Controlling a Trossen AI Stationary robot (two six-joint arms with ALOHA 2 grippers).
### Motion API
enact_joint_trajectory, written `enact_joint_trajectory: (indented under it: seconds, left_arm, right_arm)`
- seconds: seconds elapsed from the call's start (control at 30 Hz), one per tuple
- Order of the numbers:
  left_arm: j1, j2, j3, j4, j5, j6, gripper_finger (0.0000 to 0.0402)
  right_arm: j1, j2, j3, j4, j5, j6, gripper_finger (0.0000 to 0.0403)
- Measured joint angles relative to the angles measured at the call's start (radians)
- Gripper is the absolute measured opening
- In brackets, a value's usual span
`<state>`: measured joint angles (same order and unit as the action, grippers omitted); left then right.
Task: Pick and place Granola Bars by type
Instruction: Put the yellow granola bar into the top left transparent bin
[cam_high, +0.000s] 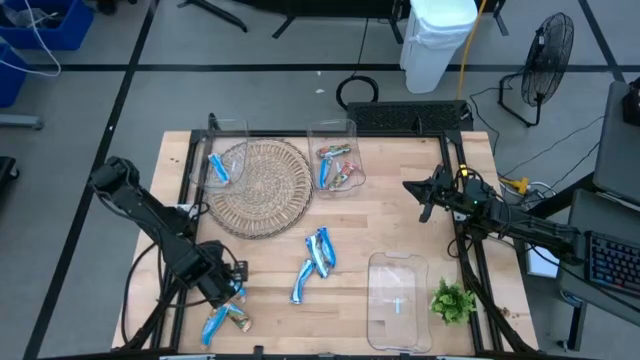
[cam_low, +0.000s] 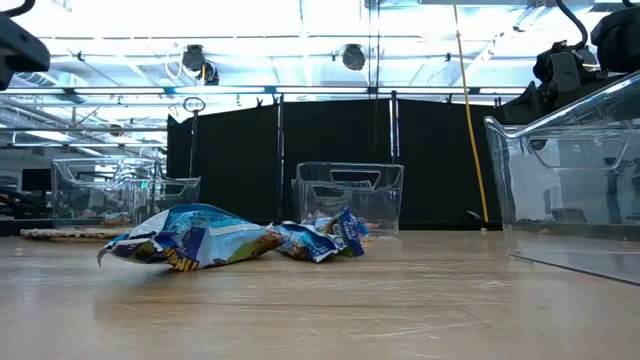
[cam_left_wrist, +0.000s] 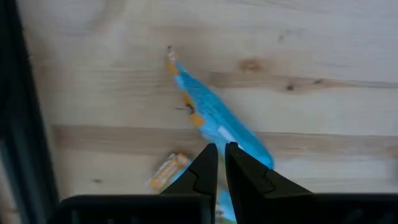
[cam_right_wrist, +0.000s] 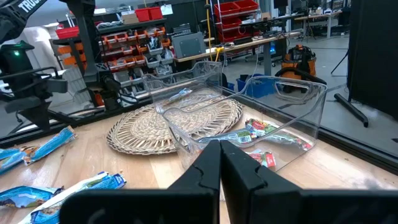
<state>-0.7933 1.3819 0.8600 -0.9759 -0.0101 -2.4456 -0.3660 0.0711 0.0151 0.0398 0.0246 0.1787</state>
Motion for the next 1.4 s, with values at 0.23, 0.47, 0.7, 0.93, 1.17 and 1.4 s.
enact_joint_trajectory:
  seconds: [0.23, 0.47, 0.7, 0.93, 1.17, 1.4]
  left_arm:
    - [0.0, 0.004, 0.0, -0.044, 0.046, -0.018, 0.0038]
    - [0.012, 0.053, 0.0, -0.034, 0.05, 0.022, 0.0083]
    - [0.029, 0.065, 0.0, -0.017, 0.085, 0.011, 0.0158]
    - [0.03, 0.07, 0.0, -0.017, 0.039, -0.06, 0.0177]
    - [0.034, 0.128, 0.0, -0.016, 0.062, -0.069, 0.0177]
    - [0.035, 0.168, -0.001, -0.013, 0.061, -0.065, 0.0177]
  right_arm:
    - [0.0, 0.0, 0.0, 0.0, 0.0, 0.0, 0.0]
    - [0.0, 0.0, 0.0, 0.0, 0.0, 0.0, 0.0]
    - [0.0, 0.0, 0.0, 0.0, 0.0, 0.0, 0.0]
    - [0.0, 0.0, 0.0, 0.0, 0.0, 0.0, 0.0]
    - [0.0, 0.0, 0.0, 0.0, 0.0, 0.0, 0.0]
    - [0.0, 0.0, 0.0, 0.0, 0.0, 0.0, 0.0]
